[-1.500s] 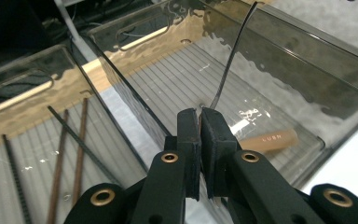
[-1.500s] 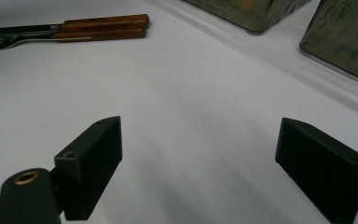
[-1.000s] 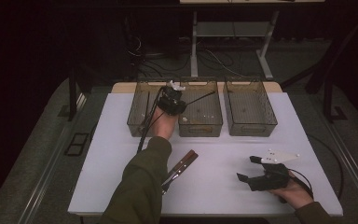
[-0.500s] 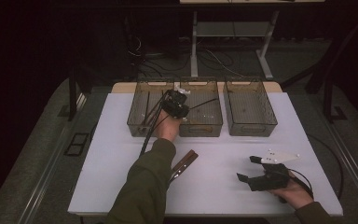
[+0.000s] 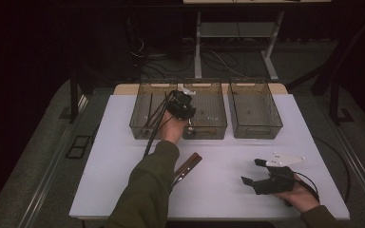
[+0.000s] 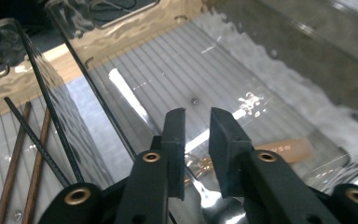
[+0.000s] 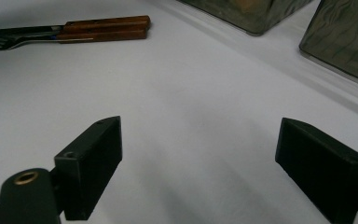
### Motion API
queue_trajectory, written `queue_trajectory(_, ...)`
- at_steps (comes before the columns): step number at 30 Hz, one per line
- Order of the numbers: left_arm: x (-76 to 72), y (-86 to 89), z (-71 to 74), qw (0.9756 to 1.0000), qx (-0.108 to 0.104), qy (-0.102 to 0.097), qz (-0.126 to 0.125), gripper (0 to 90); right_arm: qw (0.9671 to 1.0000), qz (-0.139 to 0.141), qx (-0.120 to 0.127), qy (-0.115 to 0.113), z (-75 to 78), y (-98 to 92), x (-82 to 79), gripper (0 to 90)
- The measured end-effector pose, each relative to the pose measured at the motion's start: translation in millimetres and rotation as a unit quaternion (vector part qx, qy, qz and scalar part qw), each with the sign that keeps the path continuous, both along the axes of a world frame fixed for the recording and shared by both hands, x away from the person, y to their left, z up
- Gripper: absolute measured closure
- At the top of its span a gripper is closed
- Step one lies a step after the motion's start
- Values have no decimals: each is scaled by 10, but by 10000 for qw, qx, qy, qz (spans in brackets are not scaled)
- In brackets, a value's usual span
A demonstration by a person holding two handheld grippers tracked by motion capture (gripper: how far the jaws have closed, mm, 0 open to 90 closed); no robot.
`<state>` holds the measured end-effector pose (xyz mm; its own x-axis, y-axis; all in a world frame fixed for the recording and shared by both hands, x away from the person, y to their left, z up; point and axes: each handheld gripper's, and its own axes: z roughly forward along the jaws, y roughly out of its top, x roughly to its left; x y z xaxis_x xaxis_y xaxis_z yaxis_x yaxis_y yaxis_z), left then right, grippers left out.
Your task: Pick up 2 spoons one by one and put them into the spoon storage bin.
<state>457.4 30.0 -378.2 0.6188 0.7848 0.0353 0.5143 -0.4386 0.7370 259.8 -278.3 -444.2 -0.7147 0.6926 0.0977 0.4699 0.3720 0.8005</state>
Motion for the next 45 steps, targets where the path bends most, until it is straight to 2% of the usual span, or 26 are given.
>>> queue_trajectory(1, -6, 12, 19, 10000, -3, -9, -44, 710, 10000, -1, -1, 1, 1, -1, 0, 146)
queue_trajectory(2, -19, 8, 28, 9999, -134, -7, -25, 688, 10000, 0, 0, -3, 1, -2, 0, 146)
queue_trajectory(11, -207, 58, 186, 9978, -302, -70, -585, 526, 10000, -8, 1, 6, 1, -4, 2, 146)
queue_trajectory(14, -298, 75, 181, 9969, -387, -59, -680, 472, 10000, -21, 1, 20, 2, -6, 2, 146)
queue_trajectory(17, -384, 121, 162, 9960, -269, -22, -857, 440, 10000, -9, -6, 6, -2, -3, 1, 146)
queue_trajectory(20, -463, 182, 126, 9946, -328, 2, -980, 417, 10000, 7, -7, 11, -5, 0, 2, 146)
queue_trajectory(25, -614, 292, 74, 9944, -374, 28, -983, 386, 10000, 16, -27, 2, -10, 1, 7, 146)
queue_trajectory(26, -646, 323, 74, 9943, -299, 52, -1020, 377, 10000, 15, -27, 3, -10, 1, 7, 146)
queue_trajectory(30, -793, 396, 39, 9942, -449, 76, -978, 357, 10000, 1, -38, 5, -11, 1, 7, 146)
queue_trajectory(35, -934, 499, 2, 9936, -497, 22, -1015, 338, 10000, 2, -41, 1, -12, 5, 5, 146)
queue_trajectory(38, -997, 562, -29, 9921, -693, 59, -1041, 328, 10000, -18, -21, 76, -9, 10, -5, 146)
queue_trajectory(39, -1020, 576, -39, 9921, -695, 36, -1040, 324, 10000, -1, -35, 9, -11, 6, 4, 146)
queue_trajectory(41, -1062, 597, -67, 9918, -744, 4, -1040, 316, 10000, -2, -36, 18, -11, 6, 2, 146)
queue_trajectory(45, -1141, 645, -119, 9910, -697, -19, -1141, 290, 10000, 8, -42, -8, -13, 4, 7, 146)
